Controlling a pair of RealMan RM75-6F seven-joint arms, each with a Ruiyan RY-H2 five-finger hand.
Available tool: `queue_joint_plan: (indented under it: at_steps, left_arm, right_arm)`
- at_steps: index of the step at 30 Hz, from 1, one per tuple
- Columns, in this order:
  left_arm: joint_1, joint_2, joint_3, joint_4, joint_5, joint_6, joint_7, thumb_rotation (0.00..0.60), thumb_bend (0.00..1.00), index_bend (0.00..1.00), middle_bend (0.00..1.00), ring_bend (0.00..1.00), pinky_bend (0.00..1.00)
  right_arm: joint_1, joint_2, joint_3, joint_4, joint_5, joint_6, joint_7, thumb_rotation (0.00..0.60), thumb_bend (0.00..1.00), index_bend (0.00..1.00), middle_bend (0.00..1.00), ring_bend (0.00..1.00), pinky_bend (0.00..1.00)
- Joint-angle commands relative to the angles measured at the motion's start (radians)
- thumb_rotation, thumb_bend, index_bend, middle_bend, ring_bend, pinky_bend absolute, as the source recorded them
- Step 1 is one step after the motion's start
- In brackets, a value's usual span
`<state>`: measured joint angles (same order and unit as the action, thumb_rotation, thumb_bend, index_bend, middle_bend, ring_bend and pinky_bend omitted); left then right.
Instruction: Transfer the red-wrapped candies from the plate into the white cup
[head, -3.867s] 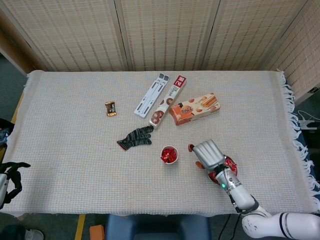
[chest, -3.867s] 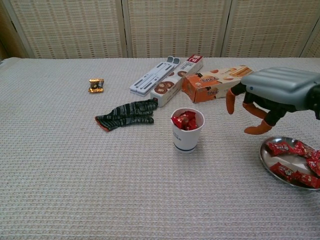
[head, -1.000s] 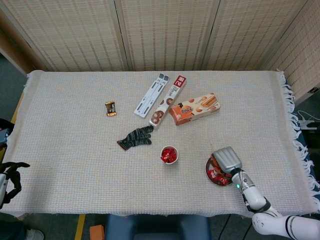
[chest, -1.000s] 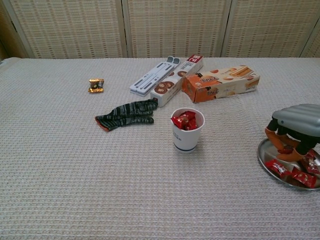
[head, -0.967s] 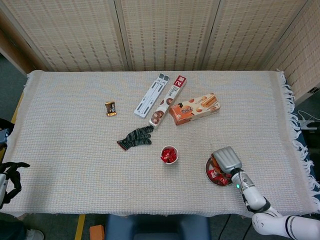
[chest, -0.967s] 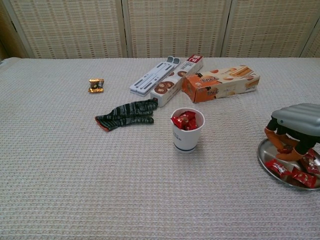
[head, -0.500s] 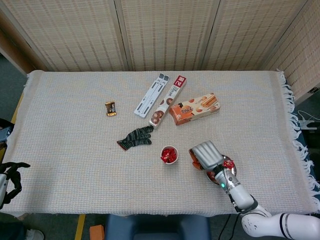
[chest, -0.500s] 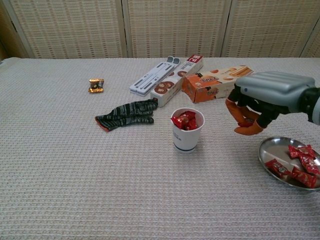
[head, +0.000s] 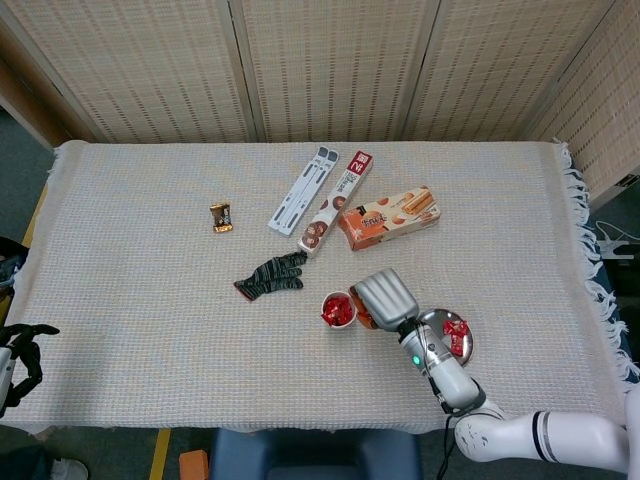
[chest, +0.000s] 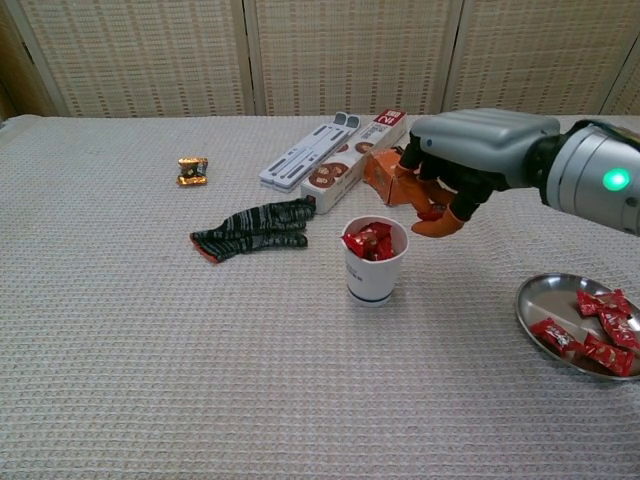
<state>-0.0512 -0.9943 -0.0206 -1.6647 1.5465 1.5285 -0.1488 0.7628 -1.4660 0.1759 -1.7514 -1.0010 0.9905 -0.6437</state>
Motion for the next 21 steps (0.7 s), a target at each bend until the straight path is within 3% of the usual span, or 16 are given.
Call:
queue_joint_plan:
  at_steps: [1,21]
  left_arm:
    - [0.000,0.000,0.000,0.000,-0.001,-0.001,0.000,0.600,0.42,0.35,0.26,0.27,0.28]
    - [0.001,0.001,0.000,0.000,0.001,0.002,-0.007,0.600,0.42,0.35,0.26,0.27,0.28]
  right_arm:
    - [0.018,-0.037,0.002,0.054,-0.012,-0.007,0.029,0.600,0.24,0.69,0.82,0.83,1.00]
    - [0.047,-0.142,0.007,0.209,-0.121,-0.023,0.203,0.600,0.24,0.68,0.82,0.83,1.00]
